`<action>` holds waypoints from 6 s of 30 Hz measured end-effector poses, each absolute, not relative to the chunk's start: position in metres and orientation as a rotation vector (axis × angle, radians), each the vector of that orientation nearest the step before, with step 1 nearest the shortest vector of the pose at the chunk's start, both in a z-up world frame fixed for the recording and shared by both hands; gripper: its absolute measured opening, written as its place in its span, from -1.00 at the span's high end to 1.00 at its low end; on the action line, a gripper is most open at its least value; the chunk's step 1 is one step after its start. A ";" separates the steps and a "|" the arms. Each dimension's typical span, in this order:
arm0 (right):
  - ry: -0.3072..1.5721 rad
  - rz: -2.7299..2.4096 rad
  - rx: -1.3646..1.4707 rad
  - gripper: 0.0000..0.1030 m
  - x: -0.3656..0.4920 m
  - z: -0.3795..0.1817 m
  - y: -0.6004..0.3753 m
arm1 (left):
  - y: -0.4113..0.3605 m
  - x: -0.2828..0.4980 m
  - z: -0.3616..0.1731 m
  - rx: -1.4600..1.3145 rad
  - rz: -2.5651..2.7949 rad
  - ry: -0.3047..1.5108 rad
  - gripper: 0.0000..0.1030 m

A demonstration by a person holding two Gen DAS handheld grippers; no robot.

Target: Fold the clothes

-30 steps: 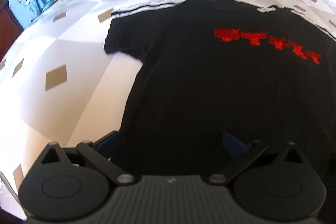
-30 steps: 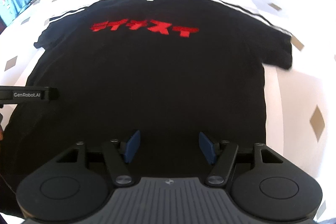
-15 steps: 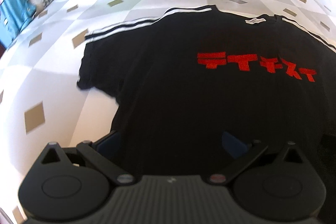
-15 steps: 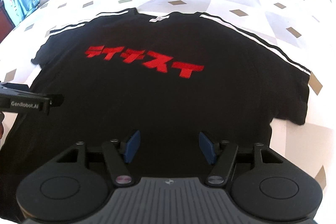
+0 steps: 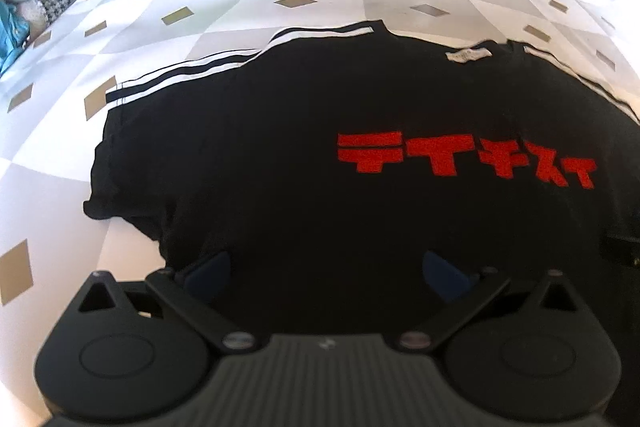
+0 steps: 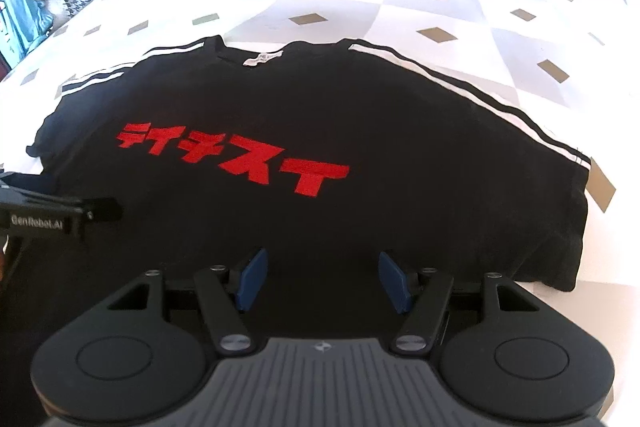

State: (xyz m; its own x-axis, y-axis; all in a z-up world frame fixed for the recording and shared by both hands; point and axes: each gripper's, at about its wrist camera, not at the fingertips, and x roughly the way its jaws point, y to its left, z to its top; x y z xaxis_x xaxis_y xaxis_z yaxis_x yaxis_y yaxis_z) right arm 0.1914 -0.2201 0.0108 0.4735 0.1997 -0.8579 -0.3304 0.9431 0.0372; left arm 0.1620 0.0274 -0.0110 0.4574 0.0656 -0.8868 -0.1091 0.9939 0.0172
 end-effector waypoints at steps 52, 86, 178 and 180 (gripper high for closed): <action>0.994 0.220 -0.130 -0.36 0.207 0.016 -0.218 | 0.019 0.160 -0.002 -0.036 0.216 1.063 -1.00; 1.050 0.286 -0.228 -0.50 0.171 0.002 -0.216 | -0.007 0.124 -0.010 -0.004 0.084 1.091 -1.00; 0.898 0.523 -1.001 0.88 0.064 -0.011 -0.165 | -0.071 0.048 -0.024 0.541 0.093 0.968 1.00; 0.893 0.525 -1.019 0.88 0.063 -0.012 -0.164 | -0.070 0.049 -0.024 0.536 0.091 0.968 1.00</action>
